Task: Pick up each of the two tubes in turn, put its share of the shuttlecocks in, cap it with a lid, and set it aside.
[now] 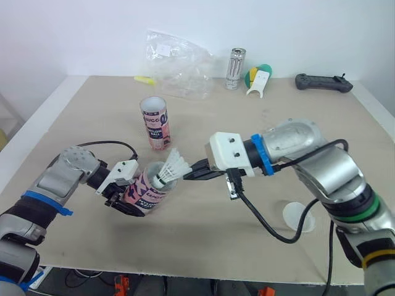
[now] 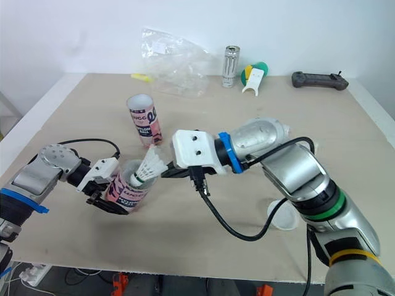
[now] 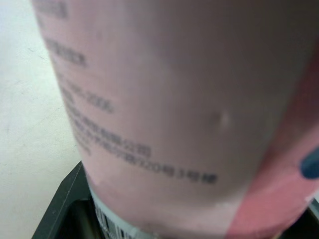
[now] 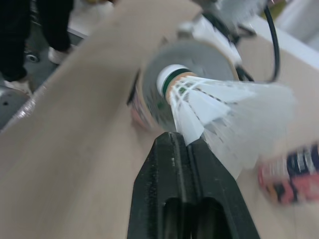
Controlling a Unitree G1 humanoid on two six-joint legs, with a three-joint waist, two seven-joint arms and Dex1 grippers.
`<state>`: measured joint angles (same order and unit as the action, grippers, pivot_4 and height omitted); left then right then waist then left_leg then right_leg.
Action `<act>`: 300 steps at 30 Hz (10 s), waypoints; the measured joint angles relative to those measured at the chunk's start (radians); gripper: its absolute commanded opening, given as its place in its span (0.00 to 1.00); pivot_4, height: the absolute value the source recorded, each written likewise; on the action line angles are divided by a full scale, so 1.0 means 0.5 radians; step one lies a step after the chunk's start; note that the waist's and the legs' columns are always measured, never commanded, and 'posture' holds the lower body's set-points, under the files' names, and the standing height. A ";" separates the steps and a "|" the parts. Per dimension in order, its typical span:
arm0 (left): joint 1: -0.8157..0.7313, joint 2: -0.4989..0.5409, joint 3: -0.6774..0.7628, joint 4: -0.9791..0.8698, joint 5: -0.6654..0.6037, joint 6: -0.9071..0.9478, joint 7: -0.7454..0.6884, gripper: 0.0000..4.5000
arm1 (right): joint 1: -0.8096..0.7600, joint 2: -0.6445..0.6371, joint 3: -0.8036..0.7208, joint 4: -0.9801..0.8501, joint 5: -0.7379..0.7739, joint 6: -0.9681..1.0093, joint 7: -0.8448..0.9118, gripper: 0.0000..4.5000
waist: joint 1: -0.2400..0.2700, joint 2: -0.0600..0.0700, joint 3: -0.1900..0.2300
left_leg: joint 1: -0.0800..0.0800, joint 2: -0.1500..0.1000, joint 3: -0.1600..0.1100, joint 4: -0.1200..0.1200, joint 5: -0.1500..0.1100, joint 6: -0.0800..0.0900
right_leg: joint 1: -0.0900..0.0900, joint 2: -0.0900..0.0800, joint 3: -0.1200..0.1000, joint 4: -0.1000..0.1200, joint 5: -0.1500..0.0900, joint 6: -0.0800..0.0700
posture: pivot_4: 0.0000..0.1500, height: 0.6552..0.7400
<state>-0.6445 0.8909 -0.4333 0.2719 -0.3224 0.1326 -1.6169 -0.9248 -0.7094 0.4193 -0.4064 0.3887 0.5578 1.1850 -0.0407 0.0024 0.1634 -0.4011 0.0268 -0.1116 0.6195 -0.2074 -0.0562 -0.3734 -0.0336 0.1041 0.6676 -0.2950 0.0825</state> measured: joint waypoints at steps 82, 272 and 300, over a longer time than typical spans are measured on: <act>-0.116 -0.511 -0.031 0.005 -0.155 0.256 0.044 0.63 | 0.155 -0.524 -0.670 0.185 0.059 0.221 0.547 0.15 | -0.003 -0.010 0.038 | -0.023 -0.003 -0.013 -0.005 0.014 -0.013 | -0.010 -0.004 -0.020 0.000 0.006 -0.015 | 1.00 1.00; -0.159 -1.327 0.192 0.790 0.195 -0.520 0.007 0.63 | -0.208 -0.204 -0.011 0.195 -0.171 -0.001 0.680 0.01 | -0.015 -0.017 0.016 | -0.010 0.003 -0.006 -0.004 0.020 -0.018 | 0.002 0.002 -0.016 -0.001 0.006 0.001 | 1.00 1.00; -0.139 -1.353 0.265 0.865 0.202 -0.656 0.038 0.86 | 0.582 -0.445 -1.177 -0.262 0.746 0.830 0.019 1.00 | -0.010 -0.018 0.017 | -0.011 0.003 -0.007 -0.003 0.020 -0.017 | 0.002 0.002 -0.016 -0.002 0.010 0.001 | 1.00 1.00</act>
<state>-0.7138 0.2144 -0.3007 0.7044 -0.2212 -0.1954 -1.5976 -0.6338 -0.9320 -0.1691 -0.5375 0.7619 0.9727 1.1946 -0.0454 -0.0067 0.1720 -0.4067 0.0283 -0.1152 0.6182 -0.1972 -0.0648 -0.3726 -0.0327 0.0963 0.6664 -0.2898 0.0829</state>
